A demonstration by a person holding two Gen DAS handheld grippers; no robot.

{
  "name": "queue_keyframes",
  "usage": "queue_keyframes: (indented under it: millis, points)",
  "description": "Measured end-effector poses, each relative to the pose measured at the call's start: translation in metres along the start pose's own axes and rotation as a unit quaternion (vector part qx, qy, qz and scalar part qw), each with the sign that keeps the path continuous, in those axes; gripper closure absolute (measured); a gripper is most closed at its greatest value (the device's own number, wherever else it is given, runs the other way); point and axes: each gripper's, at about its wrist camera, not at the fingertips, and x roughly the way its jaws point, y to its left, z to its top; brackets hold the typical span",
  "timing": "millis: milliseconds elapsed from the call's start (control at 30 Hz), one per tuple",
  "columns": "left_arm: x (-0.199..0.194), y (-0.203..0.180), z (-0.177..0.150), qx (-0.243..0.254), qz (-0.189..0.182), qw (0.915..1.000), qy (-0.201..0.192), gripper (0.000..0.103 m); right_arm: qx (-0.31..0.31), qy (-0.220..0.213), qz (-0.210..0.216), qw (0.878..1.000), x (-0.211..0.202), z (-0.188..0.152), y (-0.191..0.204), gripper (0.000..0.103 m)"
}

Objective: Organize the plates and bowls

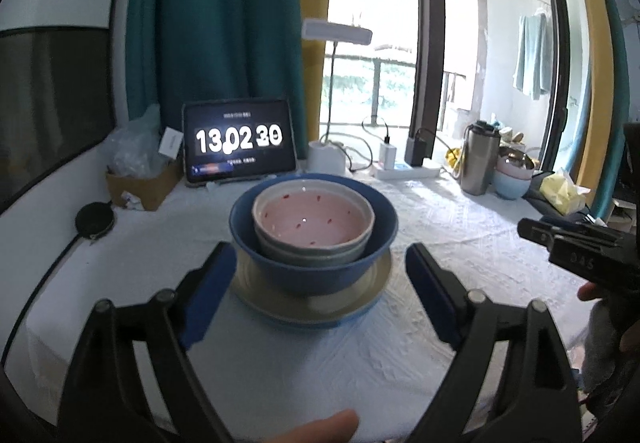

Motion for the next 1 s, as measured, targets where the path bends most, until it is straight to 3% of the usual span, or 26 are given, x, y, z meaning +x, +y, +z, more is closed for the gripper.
queue_keyframes:
  millis: [200, 433, 600, 767, 1000]
  points:
    - [-0.032, -0.002, -0.017, 0.0, -0.01, 0.9993, -0.035, 0.015, -0.043, -0.026, -0.02, 0.999, -0.026, -0.032, -0.005, 0.062]
    - [-0.057, 0.005, -0.03, 0.003, 0.002, 0.9981, -0.061, 0.015, -0.02, -0.057, -0.048, 0.997, -0.054, -0.067, -0.028, 0.062]
    - [-0.076, 0.007, -0.032, 0.006, 0.008, 0.996, -0.089, 0.015, -0.042, -0.095, -0.077, 0.992, -0.076, -0.076, -0.026, 0.062]
    - [-0.091, 0.009, -0.028, -0.001, 0.012, 0.994, -0.109, 0.015, -0.041, -0.102, -0.062, 0.992, -0.104, -0.088, -0.019, 0.062]
    - [-0.106, 0.006, -0.021, 0.0, 0.005, 0.9911, -0.133, 0.015, -0.033, -0.144, -0.061, 0.987, -0.13, -0.087, -0.014, 0.062]
